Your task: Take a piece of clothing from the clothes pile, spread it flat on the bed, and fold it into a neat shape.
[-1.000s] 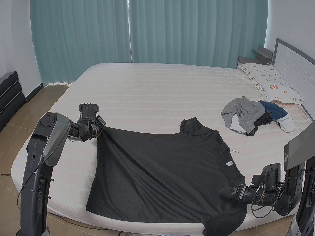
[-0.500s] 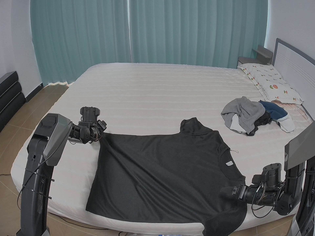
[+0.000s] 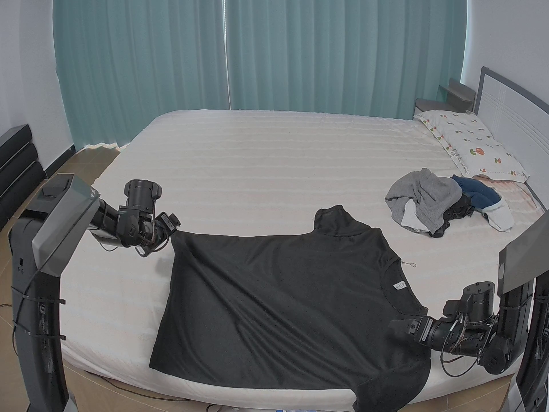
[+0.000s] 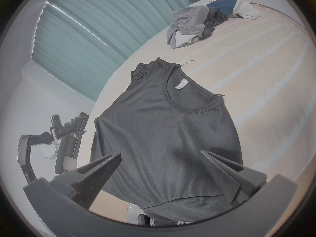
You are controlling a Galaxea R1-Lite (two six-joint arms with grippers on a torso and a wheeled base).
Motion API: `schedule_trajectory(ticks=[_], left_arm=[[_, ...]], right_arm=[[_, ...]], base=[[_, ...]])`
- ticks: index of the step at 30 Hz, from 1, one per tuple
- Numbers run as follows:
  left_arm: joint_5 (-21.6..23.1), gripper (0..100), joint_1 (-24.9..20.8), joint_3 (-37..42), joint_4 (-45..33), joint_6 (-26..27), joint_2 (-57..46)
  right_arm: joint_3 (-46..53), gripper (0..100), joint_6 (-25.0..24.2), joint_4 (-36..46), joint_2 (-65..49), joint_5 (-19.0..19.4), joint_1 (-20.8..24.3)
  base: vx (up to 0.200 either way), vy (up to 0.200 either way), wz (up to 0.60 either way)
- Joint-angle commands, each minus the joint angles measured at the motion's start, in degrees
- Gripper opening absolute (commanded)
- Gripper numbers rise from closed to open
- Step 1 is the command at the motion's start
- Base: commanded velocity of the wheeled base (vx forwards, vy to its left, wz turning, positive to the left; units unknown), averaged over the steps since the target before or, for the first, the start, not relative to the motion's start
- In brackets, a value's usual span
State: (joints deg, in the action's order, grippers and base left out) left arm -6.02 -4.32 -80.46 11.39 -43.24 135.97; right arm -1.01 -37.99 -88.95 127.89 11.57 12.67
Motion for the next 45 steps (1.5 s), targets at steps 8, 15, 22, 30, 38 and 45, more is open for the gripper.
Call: schedule_trajectory(ticks=[8, 15, 22, 30, 38, 45], left_arm=[[4.79, 100, -5.70, 37.30, 8.30, 2.11, -23.03], [4.62, 100, -7.99, 48.29, 17.00, 1.76, -24.09], [4.88, 100, -7.99, 57.52, 28.34, 2.02, -21.89], [4.18, 100, -7.90, 65.25, 44.78, 2.55, -11.43], [4.09, 100, -7.99, 69.91, 53.92, 3.43, -6.86], [4.09, 100, -7.90, 70.44, 53.92, 3.78, -6.86]], right_arm=[[1.01, 100, -0.16, -0.52, 0.25, 0.12, -1.33], [1.01, 100, -0.16, -0.52, 0.43, 0.12, -1.06], [0.92, 100, -0.33, -0.52, 0.52, 0.12, -0.98], [1.01, 100, -1.30, -0.52, 0.60, 0.03, -0.27], [0.92, 100, -1.30, -0.52, 0.52, 0.03, -0.27], [0.92, 100, -1.30, -0.52, 0.43, 0.03, -0.27]], base=[[0.000, 0.000, 0.00], [-0.171, 0.000, 0.00], [0.000, 0.000, 0.00], [0.000, 0.000, 0.00], [0.000, 0.000, 0.00], [0.000, 0.000, 0.00]])
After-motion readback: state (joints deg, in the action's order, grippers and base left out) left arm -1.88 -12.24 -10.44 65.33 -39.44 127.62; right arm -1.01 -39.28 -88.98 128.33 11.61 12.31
